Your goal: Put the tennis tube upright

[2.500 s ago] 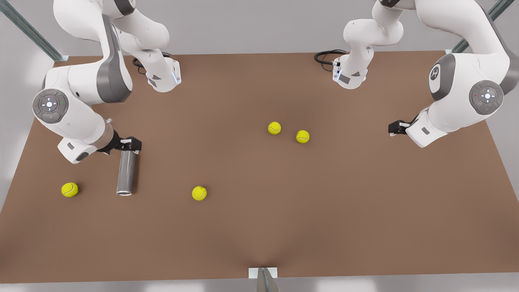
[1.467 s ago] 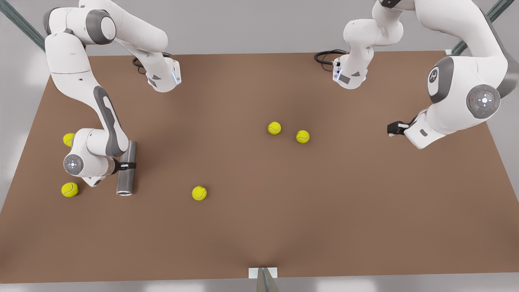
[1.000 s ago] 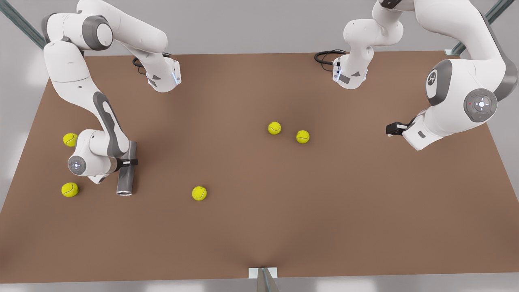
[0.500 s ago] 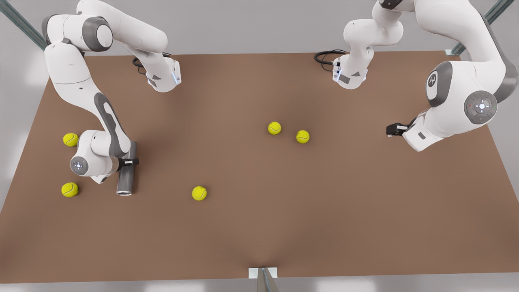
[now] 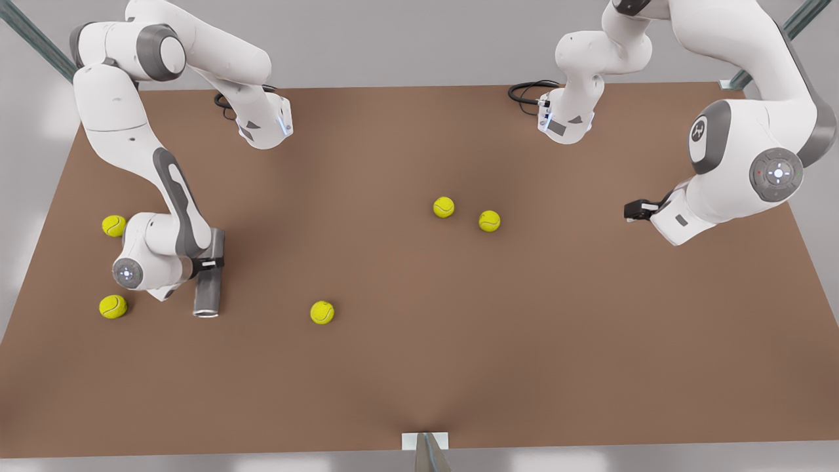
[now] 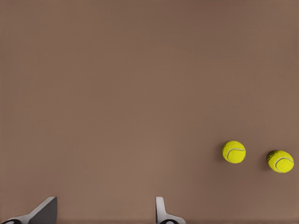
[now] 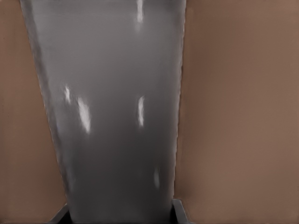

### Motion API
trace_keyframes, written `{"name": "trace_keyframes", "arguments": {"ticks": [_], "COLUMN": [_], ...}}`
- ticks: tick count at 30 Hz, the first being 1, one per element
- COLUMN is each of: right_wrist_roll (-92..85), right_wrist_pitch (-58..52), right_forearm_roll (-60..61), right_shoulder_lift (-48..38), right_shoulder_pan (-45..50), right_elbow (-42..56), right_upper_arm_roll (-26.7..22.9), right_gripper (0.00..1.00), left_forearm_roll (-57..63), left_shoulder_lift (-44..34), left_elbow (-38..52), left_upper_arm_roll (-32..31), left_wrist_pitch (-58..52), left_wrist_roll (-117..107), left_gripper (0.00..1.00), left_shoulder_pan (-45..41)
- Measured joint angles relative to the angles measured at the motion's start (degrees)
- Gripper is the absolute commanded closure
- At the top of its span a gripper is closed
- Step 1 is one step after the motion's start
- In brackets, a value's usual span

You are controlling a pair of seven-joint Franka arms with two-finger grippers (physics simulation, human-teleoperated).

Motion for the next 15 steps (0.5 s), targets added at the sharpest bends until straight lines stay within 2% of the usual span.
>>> {"name": "trace_keyframes", "arguments": {"ticks": [13,15], "right_wrist_roll": [0.0,0.0], "right_wrist_pitch": [1.0,0.9], "right_forearm_roll": [0.1,0.1], "right_shoulder_lift": [1.6,1.6], "right_shoulder_pan": [-0.8,-0.8], "right_elbow": [-0.3,-0.3], "right_upper_arm_roll": [0.0,0.0], "right_gripper": [0.2,0.26], "left_forearm_roll": [0.0,0.0], "left_shoulder_lift": [0.4,0.6], "left_elbow": [0.0,0.0], "left_upper_arm_roll": [0.0,0.0], "left_wrist_pitch": [0.1,0.0], "left_wrist_roll": [0.0,0.0], "left_gripper": [0.0,0.0], "left_shoulder_pan": [0.0,0.0]}}
